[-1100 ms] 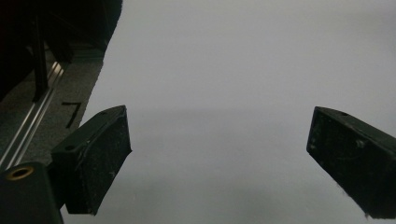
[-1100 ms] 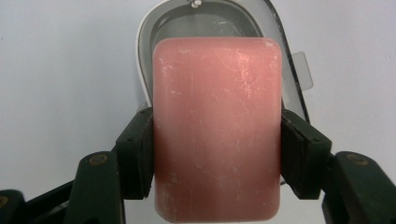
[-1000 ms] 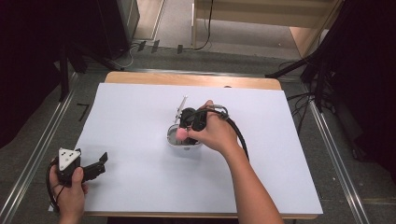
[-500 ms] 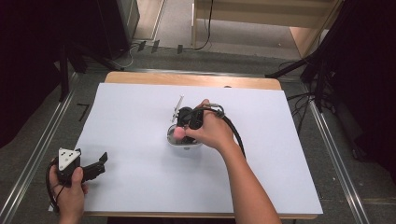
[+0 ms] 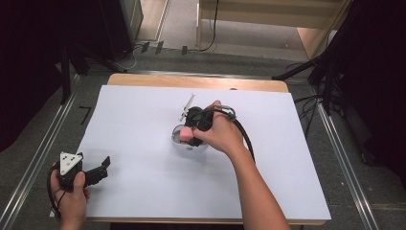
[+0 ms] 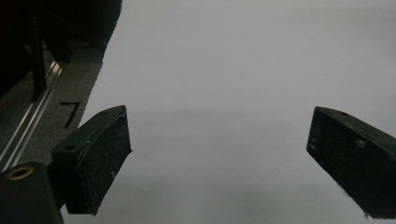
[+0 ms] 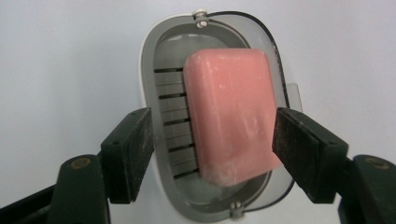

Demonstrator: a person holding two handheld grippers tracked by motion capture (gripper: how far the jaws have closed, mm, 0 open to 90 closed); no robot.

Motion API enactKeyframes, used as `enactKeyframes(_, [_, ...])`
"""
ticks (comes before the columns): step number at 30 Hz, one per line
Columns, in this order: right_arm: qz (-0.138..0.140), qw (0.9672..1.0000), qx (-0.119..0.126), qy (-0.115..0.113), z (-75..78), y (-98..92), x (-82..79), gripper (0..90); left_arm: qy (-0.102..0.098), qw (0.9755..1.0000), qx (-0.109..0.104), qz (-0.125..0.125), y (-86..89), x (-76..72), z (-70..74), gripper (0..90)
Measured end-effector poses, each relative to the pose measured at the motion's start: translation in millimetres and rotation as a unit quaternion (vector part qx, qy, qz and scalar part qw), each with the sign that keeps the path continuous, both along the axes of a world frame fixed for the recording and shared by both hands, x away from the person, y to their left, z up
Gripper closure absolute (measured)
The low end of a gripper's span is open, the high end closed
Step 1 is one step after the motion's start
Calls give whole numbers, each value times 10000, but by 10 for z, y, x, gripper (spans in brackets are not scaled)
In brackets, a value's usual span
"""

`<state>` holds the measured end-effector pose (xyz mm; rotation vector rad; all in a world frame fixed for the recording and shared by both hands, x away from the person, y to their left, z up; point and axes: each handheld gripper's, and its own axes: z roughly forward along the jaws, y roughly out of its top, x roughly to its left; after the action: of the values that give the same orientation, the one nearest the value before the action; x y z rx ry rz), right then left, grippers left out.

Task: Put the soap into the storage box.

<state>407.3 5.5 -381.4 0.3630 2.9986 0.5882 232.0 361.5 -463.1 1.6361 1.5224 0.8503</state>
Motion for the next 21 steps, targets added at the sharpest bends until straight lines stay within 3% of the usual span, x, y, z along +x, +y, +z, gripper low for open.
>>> enactKeyframes(2, [-1, 10000, 38, -51, 6, -21, 3, 291, 3, 10000, 5, 2, -1, 0, 0, 68])
enactKeyframes(6, [-342, 9991, 225, -93, 35, -186, -50, 248, -5, 10000, 7, -7, -3, 1, -1, 68])
enactKeyframes(16, [-741, 9967, 285, -138, -65, -600, -154, 126, 1, 10000, 51, -6, -14, 2, -2, 68])
enactKeyframes(21, [-959, 9947, 328, -171, -125, -769, -198, 0, 10, 10000, 75, -12, -16, 2, -2, 68])
